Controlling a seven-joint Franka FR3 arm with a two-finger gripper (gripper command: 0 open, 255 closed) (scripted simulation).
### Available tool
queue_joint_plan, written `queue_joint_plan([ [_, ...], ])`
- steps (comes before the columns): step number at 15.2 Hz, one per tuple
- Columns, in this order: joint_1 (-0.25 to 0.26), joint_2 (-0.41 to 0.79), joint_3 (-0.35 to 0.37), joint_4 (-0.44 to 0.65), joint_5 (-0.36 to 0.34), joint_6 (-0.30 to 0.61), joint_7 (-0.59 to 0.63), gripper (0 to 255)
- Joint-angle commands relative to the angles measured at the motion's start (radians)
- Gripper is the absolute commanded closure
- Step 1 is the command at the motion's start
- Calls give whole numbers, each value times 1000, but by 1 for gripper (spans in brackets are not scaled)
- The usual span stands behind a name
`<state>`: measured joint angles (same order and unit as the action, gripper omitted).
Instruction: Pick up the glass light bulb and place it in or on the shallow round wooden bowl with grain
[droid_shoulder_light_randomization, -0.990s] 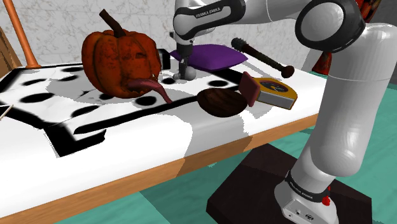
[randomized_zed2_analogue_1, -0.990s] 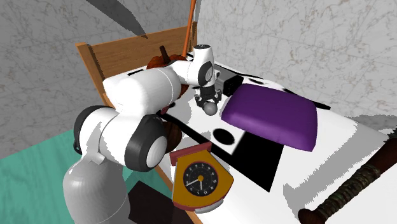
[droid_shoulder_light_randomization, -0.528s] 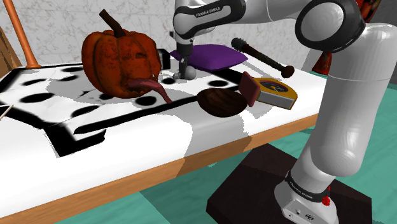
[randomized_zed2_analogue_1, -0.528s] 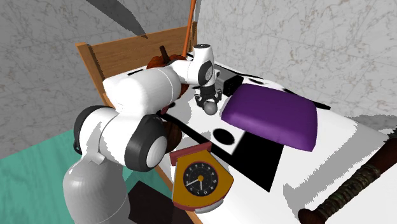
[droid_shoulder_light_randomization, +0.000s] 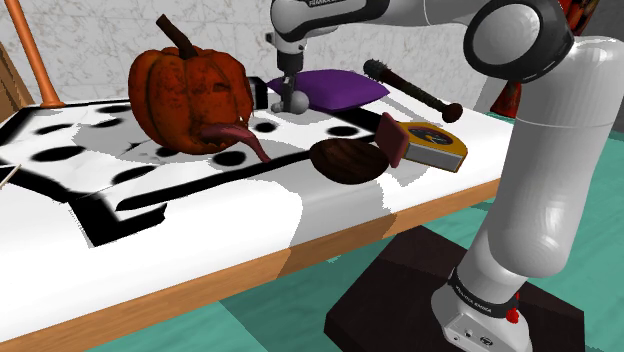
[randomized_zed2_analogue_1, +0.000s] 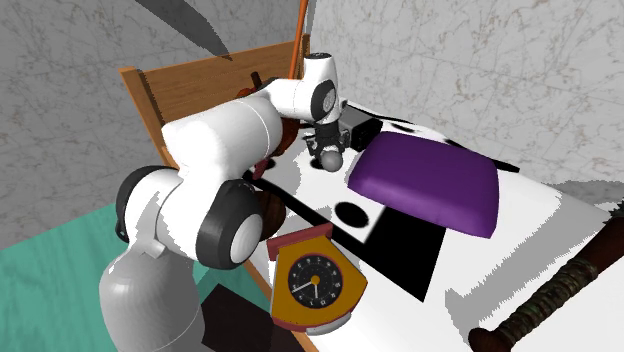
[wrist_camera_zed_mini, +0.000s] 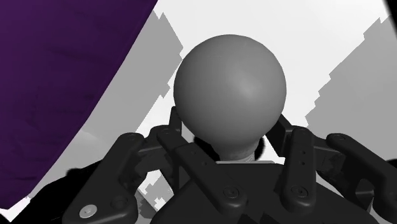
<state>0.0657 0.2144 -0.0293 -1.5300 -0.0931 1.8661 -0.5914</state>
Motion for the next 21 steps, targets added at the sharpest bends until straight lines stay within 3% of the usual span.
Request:
queue_joint_plan([
  [1,1,-1,0,25,0,-26,-2,255],
  [14,1,40,0,256,4,-216,-18,255],
  [21,38,-265,27,-135,-11,-136,53,255],
])
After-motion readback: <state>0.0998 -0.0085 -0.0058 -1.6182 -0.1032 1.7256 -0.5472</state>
